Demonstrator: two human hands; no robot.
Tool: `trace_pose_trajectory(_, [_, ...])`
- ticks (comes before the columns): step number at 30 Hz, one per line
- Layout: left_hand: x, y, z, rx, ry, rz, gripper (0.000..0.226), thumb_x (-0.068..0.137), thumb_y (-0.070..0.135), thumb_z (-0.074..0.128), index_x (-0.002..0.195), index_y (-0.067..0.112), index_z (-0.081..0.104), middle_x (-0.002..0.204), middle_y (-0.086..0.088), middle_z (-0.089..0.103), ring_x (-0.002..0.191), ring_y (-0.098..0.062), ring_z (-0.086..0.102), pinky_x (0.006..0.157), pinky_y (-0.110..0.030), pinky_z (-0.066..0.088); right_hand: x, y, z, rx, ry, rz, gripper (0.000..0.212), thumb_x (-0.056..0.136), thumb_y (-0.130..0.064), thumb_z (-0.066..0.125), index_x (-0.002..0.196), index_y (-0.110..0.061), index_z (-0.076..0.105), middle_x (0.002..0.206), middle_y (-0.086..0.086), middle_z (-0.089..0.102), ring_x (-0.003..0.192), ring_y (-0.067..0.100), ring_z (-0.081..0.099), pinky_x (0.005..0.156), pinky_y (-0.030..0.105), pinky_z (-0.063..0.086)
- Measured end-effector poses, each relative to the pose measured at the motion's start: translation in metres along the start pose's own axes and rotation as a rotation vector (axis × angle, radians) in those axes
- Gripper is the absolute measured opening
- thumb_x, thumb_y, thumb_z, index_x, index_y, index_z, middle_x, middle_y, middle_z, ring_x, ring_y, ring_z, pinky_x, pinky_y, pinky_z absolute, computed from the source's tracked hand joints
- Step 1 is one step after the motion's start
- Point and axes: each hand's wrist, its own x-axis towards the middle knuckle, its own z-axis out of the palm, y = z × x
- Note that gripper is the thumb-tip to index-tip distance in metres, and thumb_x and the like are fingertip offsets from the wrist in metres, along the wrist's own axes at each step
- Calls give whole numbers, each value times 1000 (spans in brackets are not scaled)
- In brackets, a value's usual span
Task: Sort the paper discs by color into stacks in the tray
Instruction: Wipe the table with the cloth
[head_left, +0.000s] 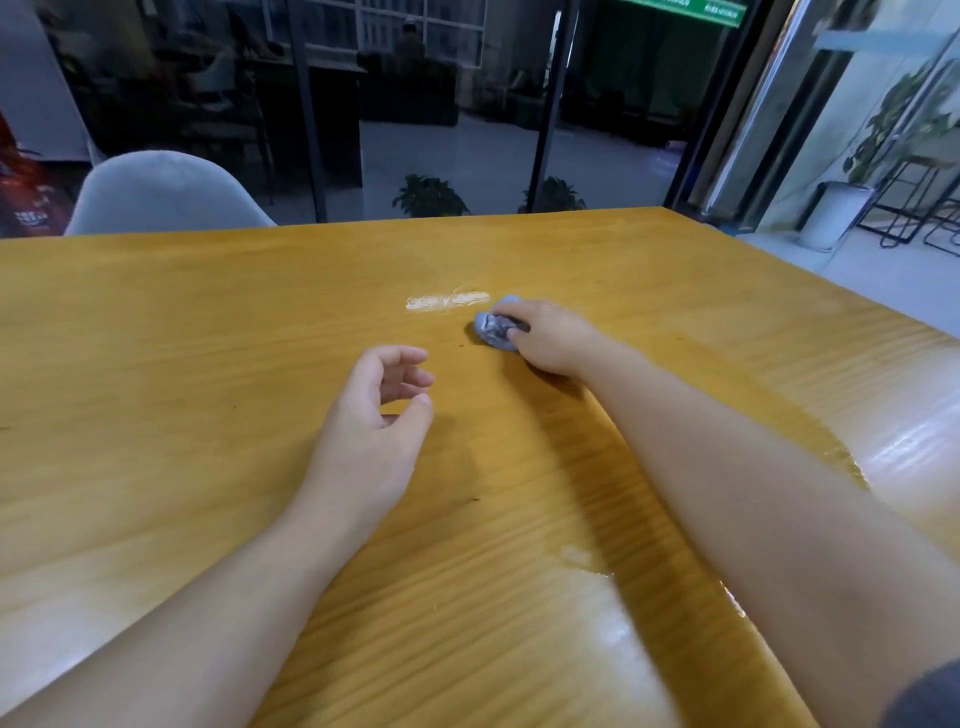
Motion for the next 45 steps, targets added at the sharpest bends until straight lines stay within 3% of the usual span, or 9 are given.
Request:
trace_pose_trajectory(4, [-3,3,0,35,-29,14,26,76,19,53,95,37,53,93,12,61,89,0,57,72,-9,41,-65,-10,0,34,-27,-163,38,94,-30,47,132,-38,46,141,-7,42,126,16,42,93,25,33])
trace_pose_trajectory(8, [-9,5,-2,121,-102,53,36,89,-1,53,97,35,52,96,10,60,92,0,55,72,-7,41,-135,-6,-2,63,-58,-278,37,91,-33,55,127,-41,49,141,-14,41,131,7,36,107,27,31])
trace_pose_trajectory(12, [-13,6,-3,129,-110,42,37,89,1,53,97,37,53,98,11,60,91,-4,56,70,-6,41,-187,21,-8,22,-80,-251,35,96,-31,49,128,-44,44,141,-24,31,133,-4,24,97,11,20])
trace_pose_trajectory(15, [-13,6,-4,132,-109,33,36,90,3,53,97,38,54,99,11,61,92,-3,56,68,-5,40,-197,51,-13,-22,-51,-143,38,99,-27,42,134,-40,39,144,-20,28,138,1,18,98,7,11])
trace_pose_trajectory(21, [-13,6,-3,136,-103,46,38,90,0,53,96,38,53,97,12,61,89,4,55,68,-4,39,-143,97,-28,-17,-26,114,43,100,-22,34,143,-28,30,150,4,27,139,20,22,111,27,15])
trace_pose_trajectory(30, [-4,3,-1,52,-53,-2,34,89,-1,52,95,32,56,95,10,61,85,6,55,70,-3,40,-11,75,-21,-83,-2,280,45,98,-32,26,143,-33,26,149,12,26,136,30,26,112,42,23])
trace_pose_trajectory(39, [-2,-2,1,40,-52,-12,27,72,24,51,93,41,56,96,12,62,84,3,58,65,-6,42,57,-14,11,-80,-65,67,46,98,-32,28,144,-36,26,151,10,25,138,30,24,113,42,21])
trace_pose_trajectory(42, [-2,0,2,43,-40,12,25,76,20,54,95,36,56,96,10,62,90,3,57,68,-5,41,44,-26,14,-33,-100,-30,44,98,-29,30,142,-37,30,151,6,26,137,28,25,112,42,23])
trace_pose_trajectory(45, [-2,0,1,68,-31,37,35,87,-1,56,95,33,55,96,8,61,90,2,56,69,-6,41,12,-28,13,16,-123,-145,42,97,-26,35,137,-37,37,148,1,32,134,26,30,111,40,26])
